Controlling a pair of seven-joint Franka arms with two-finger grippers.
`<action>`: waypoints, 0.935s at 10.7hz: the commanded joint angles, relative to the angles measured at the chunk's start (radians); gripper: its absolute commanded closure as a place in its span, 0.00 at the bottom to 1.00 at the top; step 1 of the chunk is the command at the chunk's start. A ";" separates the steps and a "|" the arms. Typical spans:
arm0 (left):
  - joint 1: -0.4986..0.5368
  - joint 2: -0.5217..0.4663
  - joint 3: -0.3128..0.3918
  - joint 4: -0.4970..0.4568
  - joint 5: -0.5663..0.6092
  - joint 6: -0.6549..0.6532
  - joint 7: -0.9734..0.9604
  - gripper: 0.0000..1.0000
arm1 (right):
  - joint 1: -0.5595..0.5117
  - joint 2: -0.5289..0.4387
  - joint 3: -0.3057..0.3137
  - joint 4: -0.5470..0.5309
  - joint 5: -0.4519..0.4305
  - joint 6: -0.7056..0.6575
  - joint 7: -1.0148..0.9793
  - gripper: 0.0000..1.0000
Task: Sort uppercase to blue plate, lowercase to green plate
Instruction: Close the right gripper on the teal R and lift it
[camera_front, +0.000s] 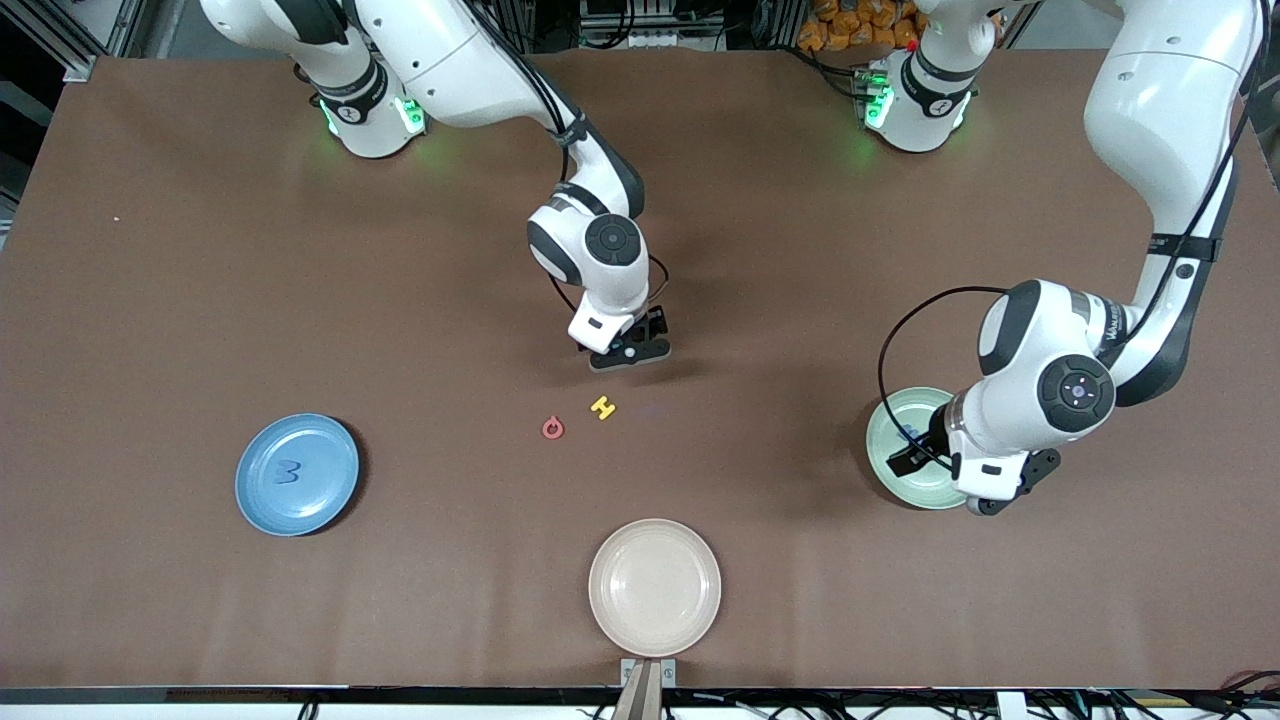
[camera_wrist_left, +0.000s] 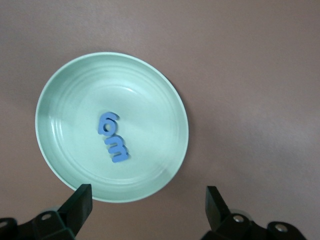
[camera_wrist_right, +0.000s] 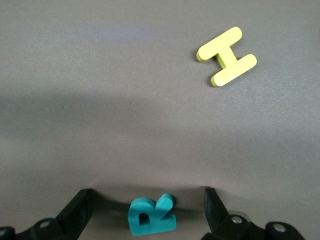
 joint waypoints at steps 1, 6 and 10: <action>0.004 -0.029 -0.018 -0.004 -0.010 -0.043 0.002 0.00 | 0.019 -0.008 -0.006 -0.016 -0.014 -0.003 0.021 0.00; -0.004 -0.027 -0.017 0.015 -0.013 -0.052 0.003 0.00 | 0.021 -0.020 -0.005 -0.016 -0.014 -0.012 0.025 0.00; -0.004 -0.027 -0.017 0.018 -0.011 -0.052 0.011 0.00 | 0.021 -0.023 -0.005 -0.016 -0.012 -0.013 0.027 0.00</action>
